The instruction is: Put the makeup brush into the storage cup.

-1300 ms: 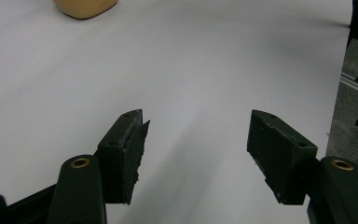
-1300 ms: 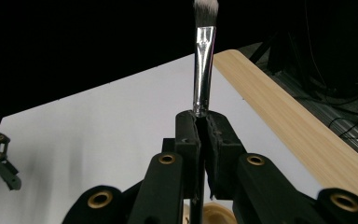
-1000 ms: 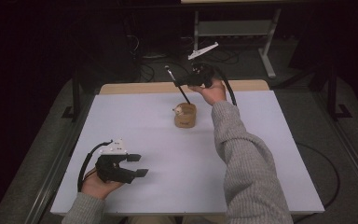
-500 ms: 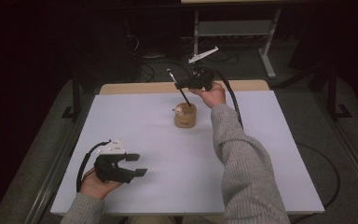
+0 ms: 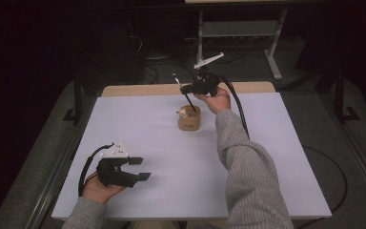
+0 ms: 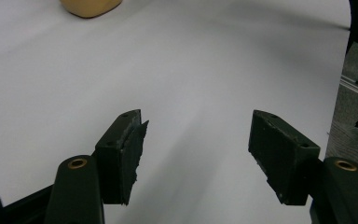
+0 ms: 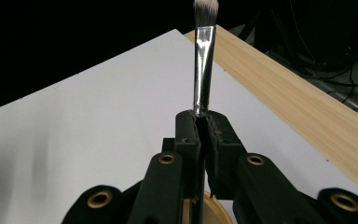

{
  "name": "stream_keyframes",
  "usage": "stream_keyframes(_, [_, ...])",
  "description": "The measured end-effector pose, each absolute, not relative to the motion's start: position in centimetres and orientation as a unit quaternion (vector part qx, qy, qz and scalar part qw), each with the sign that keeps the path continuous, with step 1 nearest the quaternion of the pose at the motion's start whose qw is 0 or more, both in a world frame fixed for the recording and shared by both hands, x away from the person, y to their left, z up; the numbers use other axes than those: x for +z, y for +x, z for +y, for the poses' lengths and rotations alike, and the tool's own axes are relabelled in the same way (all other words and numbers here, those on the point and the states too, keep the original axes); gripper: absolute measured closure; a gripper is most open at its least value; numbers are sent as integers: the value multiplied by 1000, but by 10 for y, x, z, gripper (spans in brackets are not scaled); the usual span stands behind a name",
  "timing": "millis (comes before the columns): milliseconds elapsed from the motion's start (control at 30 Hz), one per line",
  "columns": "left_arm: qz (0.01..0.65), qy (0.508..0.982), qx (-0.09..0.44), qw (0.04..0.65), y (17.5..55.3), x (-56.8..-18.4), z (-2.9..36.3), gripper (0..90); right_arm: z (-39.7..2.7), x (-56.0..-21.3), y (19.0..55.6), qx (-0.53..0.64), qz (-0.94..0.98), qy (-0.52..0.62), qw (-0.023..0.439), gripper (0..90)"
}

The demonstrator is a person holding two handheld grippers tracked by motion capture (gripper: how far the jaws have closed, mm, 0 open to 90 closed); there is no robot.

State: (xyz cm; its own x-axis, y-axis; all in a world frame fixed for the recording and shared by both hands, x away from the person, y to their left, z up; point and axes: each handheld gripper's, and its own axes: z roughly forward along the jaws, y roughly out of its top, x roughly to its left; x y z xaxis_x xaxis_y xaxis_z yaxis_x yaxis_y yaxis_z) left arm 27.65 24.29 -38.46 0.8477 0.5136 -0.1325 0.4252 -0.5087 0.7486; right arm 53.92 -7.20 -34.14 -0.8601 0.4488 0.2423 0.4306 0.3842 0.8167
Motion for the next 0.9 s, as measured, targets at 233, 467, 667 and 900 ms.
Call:
stream_keyframes(233, [272,867,54,415,277,-385,243,343,-72,-342,538,489,831,264,11,830])
stream_keyframes(467, [274,866,53,414,277,-386,243,333,-73,-347,537,492,828,268,12,830])
stream_keyframes(667, [273,867,54,414,277,-386,244,332,-74,-352,536,492,828,269,11,830])
stream_keyframes(900, [273,867,53,412,277,-386,243,328,-72,-354,535,493,828,268,12,830])
